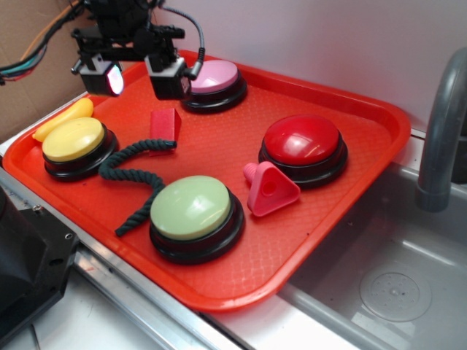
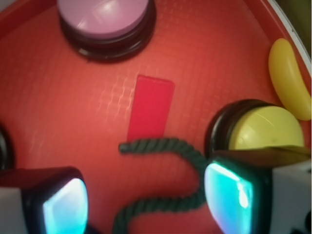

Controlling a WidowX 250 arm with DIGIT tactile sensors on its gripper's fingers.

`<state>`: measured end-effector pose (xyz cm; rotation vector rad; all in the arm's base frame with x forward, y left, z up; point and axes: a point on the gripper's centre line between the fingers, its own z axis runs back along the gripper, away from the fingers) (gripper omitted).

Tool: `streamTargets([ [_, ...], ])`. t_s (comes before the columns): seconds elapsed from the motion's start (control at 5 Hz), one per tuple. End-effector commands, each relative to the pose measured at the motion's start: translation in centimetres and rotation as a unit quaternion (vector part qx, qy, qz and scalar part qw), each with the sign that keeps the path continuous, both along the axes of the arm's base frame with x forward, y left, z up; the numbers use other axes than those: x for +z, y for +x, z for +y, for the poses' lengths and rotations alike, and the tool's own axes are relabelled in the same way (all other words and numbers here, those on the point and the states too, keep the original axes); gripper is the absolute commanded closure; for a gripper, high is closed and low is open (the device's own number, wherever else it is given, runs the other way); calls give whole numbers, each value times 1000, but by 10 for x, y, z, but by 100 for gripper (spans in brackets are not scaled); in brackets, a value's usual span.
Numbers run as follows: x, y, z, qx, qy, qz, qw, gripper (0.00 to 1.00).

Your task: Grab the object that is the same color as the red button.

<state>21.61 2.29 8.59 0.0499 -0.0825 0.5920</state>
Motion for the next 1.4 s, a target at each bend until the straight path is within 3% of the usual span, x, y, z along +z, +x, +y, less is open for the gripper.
streamTargets([
  [0.0,-24,13,30,53,10,-27,998,0],
  [0.4,-45,29,30,30,0,-43,999,0],
  [1.0,-59,35,29,26,14,-41,999,0],
  [1.2,-61,36,30,29,20,-39,999,30],
])
